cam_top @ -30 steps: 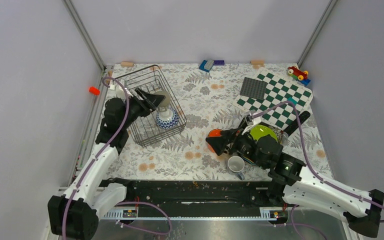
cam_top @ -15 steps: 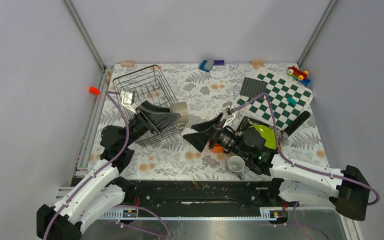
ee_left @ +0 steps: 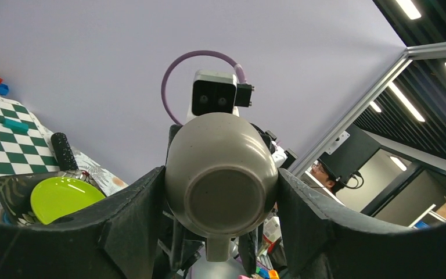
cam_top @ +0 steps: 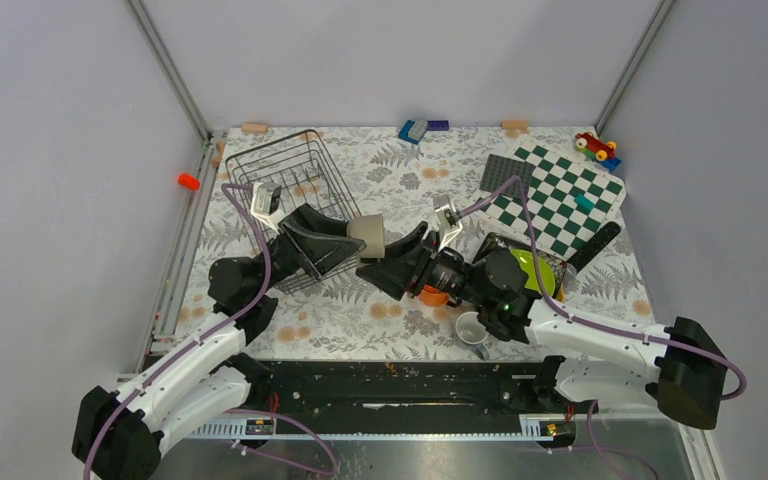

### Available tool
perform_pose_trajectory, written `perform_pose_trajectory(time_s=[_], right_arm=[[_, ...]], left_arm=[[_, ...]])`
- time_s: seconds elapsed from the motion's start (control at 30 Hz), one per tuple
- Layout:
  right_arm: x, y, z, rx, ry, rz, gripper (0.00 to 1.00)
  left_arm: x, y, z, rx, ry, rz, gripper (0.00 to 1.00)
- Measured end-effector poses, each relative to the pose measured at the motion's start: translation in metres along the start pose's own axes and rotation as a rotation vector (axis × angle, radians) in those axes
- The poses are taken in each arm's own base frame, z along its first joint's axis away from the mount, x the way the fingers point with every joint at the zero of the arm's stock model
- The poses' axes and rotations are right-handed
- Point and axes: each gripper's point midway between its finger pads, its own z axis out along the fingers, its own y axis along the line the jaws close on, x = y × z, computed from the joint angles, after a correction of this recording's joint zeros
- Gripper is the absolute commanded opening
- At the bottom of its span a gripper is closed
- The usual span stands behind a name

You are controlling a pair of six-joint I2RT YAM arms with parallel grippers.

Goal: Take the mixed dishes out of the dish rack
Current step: Pick up the cup from the dish rack.

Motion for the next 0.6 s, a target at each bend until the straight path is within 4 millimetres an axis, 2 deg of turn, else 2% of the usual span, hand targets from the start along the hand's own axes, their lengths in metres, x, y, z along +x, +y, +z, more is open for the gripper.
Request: perform_pose_trajectory(time_s=[0.17,0.23,0.3,0.33,0.37,0.4,0.47,0.5,0.6], right_arm=[[-0.008,0.005,0.002,-0.022,-0.033,0.006,0.29],[-0.01,0.008,0.002,-0.03,-0.043,0.011,0.17],[-0.011,0.01,0.001,-0.036,-0.048,0.02,0.0],[-0.011,0.01,0.001,-0.037,-0.05,0.022,0.0],[-0.011,0.01,0.001,-0.038,-0.051,0.022,0.0],[-0.011,0.01,0.0,-0.038,-0.05,0.022,0.0],[-0.01,0.01,-0.001,-0.037,-0.048,0.025,0.0],[-0.009,0.01,-0.001,-0.036,-0.045,0.027,0.0],[-0.007,0.007,-0.004,-0.014,-0.032,0.021,0.0]], left_arm=[[0.0,-0.007,0.001,0.035,-0.002,0.011,0.0],[-0.002,-0.01,0.001,0.048,-0.008,0.022,0.0],[-0.002,-0.012,0.001,0.057,-0.009,0.029,0.01],[-0.002,-0.013,0.001,0.06,-0.009,0.033,0.06],[-0.002,-0.013,0.001,0.061,-0.007,0.035,0.13],[-0.002,-0.012,0.001,0.059,-0.006,0.038,0.32],[0.0,-0.011,0.001,0.054,0.0,0.045,0.85],[0.001,-0.01,0.0,0.049,0.006,0.049,0.97],[0.005,-0.003,-0.002,0.006,0.029,0.073,0.99]])
